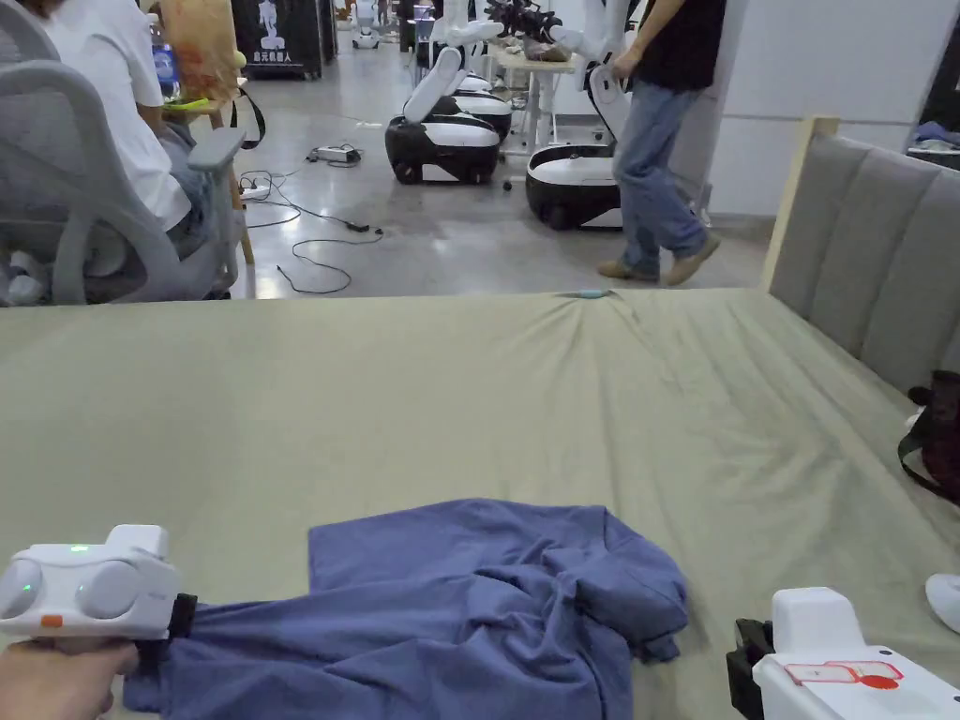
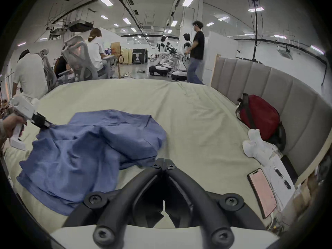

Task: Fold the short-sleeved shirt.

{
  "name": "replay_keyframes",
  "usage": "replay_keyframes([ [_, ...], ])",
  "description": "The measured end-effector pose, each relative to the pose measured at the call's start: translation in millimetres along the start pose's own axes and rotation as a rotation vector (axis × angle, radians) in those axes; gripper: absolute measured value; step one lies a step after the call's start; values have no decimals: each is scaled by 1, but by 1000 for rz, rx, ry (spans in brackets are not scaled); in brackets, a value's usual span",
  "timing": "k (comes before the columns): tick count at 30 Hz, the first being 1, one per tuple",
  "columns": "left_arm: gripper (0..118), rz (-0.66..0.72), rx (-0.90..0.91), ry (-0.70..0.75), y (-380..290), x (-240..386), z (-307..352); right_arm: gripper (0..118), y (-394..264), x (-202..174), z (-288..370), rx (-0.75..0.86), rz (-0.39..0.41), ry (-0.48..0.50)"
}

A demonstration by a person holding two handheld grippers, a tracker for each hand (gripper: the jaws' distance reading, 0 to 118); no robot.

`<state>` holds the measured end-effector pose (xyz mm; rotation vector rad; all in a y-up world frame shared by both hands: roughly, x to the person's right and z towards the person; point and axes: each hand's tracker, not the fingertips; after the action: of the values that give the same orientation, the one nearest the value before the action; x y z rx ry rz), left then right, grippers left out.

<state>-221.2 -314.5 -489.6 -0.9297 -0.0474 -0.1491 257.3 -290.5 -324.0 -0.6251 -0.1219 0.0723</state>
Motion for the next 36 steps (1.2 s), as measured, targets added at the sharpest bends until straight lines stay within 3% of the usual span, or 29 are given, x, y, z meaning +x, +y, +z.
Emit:
replay_keyframes([
  [2, 3, 36, 88, 37, -2, 5, 23, 7, 5, 3, -22, -6, 6, 15],
  [3, 3, 37, 119, 15, 1, 1, 26, 28, 7, 2, -32, -12, 11, 24],
  [4, 3, 18, 141, 23, 1, 4, 36, 74, 11, 0, -44, -30, 43, 74],
  [5, 3, -18, 152, 31, 1, 7, 45, 102, 14, -3, -56, -40, 64, 103],
  [6, 3, -13, 152, 29, 1, 8, 50, 117, 15, -6, -66, -54, 83, 123],
  [7, 3, -4, 160, 18, 4, 2, 47, 118, 16, -9, -75, -66, 102, 138],
  [9, 3, 13, 176, 1, 6, -1, 55, 111, 17, -15, -98, -94, 137, 107],
  [10, 3, 12, 180, 0, 6, -1, 59, 92, 18, -16, -108, -126, 156, 83],
  [11, 3, 10, 182, 0, 7, -3, 57, 63, 19, -15, -116, -131, 146, 115],
  [12, 3, 9, 184, -1, 8, -3, 58, 24, 20, -13, -122, -146, 121, 161],
  [13, 3, 8, 185, -3, 8, -5, 60, 5, 21, -11, -127, -182, 80, 210],
  [17, 3, -1, 187, 16, 8, -14, 68, 5, 29, -8, -109, -180, 114, 201],
  [21, 2, 2, 254, 68, 10, -27, 99, 5, 60, 4, -60, -88, 44, 183],
  [26, 2, -75, 391, 181, 25, -42, 162, 5, 120, 4, 2, 41, 75, 153],
  [36, 2, -136, 594, 390, 83, -83, 258, 5, 237, -9, 85, 341, 120, -68],
])
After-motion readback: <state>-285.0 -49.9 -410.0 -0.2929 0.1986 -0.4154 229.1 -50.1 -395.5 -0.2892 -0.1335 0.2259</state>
